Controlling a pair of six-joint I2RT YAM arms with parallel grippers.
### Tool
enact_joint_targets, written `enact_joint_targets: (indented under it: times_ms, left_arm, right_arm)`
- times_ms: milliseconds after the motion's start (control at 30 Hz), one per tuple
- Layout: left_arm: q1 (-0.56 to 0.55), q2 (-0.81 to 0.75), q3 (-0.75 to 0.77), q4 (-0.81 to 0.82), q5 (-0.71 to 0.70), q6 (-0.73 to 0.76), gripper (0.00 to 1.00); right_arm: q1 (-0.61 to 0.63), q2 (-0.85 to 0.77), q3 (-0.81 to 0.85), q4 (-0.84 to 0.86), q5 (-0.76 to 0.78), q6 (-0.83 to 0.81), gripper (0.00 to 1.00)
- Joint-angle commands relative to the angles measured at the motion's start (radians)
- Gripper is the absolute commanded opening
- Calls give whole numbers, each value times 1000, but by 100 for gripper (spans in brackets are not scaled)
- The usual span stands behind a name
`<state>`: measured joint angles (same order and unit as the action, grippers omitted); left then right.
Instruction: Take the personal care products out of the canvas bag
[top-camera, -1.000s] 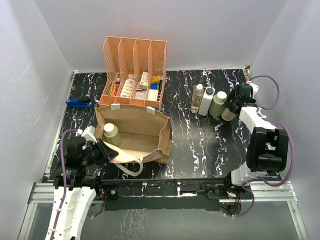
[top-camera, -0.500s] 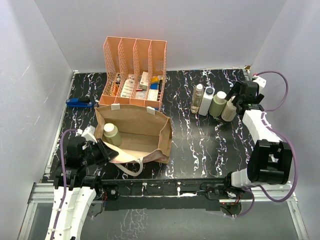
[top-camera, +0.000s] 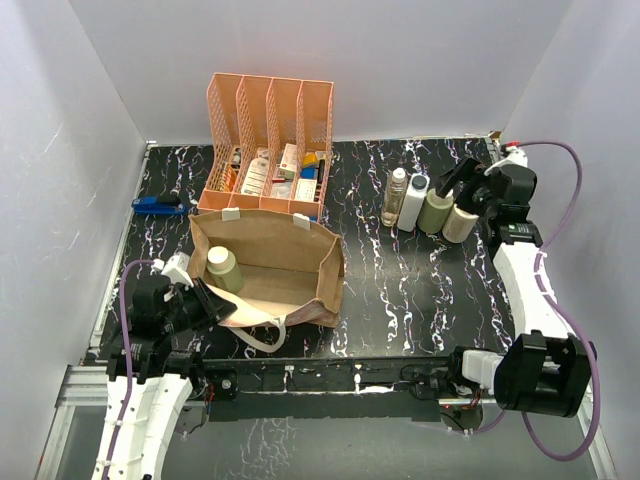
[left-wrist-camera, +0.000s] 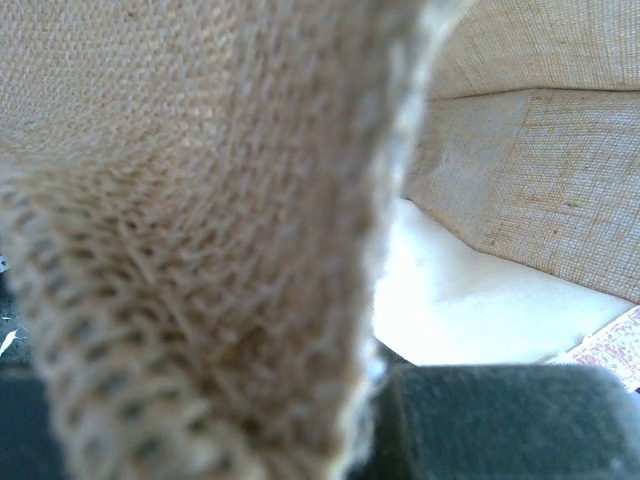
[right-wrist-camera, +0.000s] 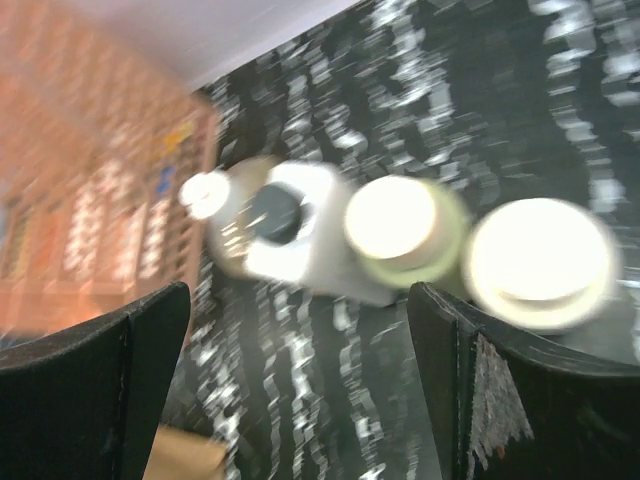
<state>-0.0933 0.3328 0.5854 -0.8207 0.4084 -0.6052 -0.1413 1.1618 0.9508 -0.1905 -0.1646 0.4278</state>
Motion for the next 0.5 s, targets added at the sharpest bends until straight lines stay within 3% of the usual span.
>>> enact_joint_targets:
  times_ms: [0, 333, 467]
  left_arm:
    - [12, -6, 1, -15, -3, 7, 2]
    - [15, -5, 1, -16, -3, 4, 1]
    - [17, -4, 0, -15, -4, 5, 2]
  right_arm:
    - [31, 33, 1, 113, -483, 88, 94]
    - [563, 53, 101, 122, -364, 38, 98]
    - [785, 117, 204, 90, -232, -40, 98]
